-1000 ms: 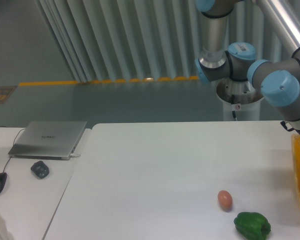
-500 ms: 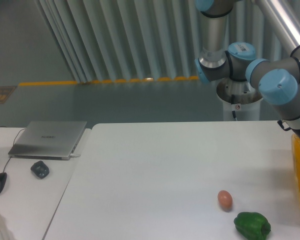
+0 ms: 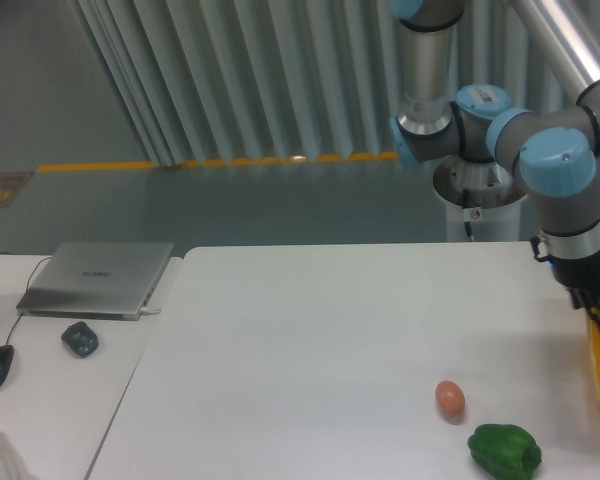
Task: Place the yellow pepper in a basket
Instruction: 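Open the gripper to release the pepper into the basket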
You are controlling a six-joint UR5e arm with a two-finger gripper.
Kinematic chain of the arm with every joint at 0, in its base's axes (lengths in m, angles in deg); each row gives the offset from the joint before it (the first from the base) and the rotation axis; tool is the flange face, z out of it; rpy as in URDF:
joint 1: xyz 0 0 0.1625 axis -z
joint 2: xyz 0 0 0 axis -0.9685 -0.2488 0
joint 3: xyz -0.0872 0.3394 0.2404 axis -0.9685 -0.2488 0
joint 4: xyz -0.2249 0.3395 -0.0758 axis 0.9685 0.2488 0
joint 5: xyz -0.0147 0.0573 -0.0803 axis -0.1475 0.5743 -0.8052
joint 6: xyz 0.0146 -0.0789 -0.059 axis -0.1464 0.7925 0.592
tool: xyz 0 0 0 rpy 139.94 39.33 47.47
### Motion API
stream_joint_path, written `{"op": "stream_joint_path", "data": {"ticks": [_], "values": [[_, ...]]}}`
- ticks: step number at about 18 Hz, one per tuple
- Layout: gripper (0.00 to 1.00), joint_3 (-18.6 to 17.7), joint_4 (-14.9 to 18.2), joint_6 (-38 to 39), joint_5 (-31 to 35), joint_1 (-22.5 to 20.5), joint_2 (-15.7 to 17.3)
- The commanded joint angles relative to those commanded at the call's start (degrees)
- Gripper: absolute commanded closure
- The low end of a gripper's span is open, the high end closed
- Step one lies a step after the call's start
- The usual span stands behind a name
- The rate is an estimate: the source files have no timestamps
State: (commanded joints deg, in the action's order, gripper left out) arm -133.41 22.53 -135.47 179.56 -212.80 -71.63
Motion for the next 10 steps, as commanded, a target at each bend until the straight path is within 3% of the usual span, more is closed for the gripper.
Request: {"op": "stream_joint_path", "data": {"ticks": [4, 10], "values": [[0.00, -0.09, 1.50, 0.09, -1.94, 3.26, 0.97], [0.00, -0.09, 2.82, 1.06, -1.94, 3.44, 1.06]]}}
